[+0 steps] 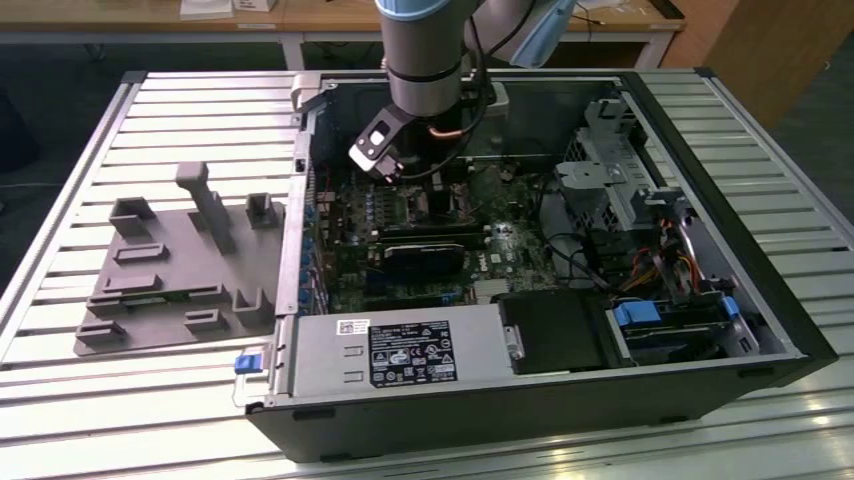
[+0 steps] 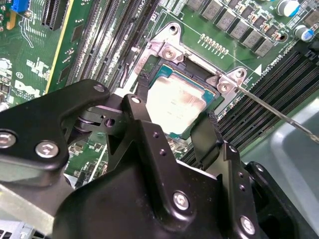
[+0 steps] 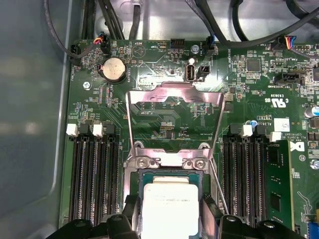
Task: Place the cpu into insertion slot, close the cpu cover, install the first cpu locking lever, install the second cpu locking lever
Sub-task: 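Place the cpu into insertion slot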
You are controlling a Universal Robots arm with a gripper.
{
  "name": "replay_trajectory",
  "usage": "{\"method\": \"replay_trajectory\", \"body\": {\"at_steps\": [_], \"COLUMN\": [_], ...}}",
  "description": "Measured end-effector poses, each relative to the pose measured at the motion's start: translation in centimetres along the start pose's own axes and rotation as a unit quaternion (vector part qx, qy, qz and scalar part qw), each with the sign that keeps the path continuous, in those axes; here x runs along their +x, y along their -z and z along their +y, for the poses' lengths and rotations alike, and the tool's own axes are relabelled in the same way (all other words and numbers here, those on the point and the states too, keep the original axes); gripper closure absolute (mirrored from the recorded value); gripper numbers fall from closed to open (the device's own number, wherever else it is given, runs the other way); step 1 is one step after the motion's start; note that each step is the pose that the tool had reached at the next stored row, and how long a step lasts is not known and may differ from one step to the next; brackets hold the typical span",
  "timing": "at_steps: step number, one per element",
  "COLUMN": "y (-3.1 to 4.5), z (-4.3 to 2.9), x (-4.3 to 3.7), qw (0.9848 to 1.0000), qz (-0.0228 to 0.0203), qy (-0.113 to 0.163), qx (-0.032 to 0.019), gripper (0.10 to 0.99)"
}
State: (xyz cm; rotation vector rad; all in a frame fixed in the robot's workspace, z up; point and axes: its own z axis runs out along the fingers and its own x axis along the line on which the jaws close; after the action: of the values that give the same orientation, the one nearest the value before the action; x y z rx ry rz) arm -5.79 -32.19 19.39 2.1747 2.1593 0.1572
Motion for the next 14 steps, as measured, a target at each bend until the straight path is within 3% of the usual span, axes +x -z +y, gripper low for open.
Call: {"method": "replay_trajectory", "body": {"at_steps": [6, 14], "y": [0.69, 0.73], "z": [0.09, 0.1], "x": [0.02, 0.02], "qw": [1.0, 1.0], "qz": [0.0002, 0.0004], "qy": [0.0, 0.0], "qx": [-0.0001, -0.0001], "gripper": [0.475, 0.49]}}
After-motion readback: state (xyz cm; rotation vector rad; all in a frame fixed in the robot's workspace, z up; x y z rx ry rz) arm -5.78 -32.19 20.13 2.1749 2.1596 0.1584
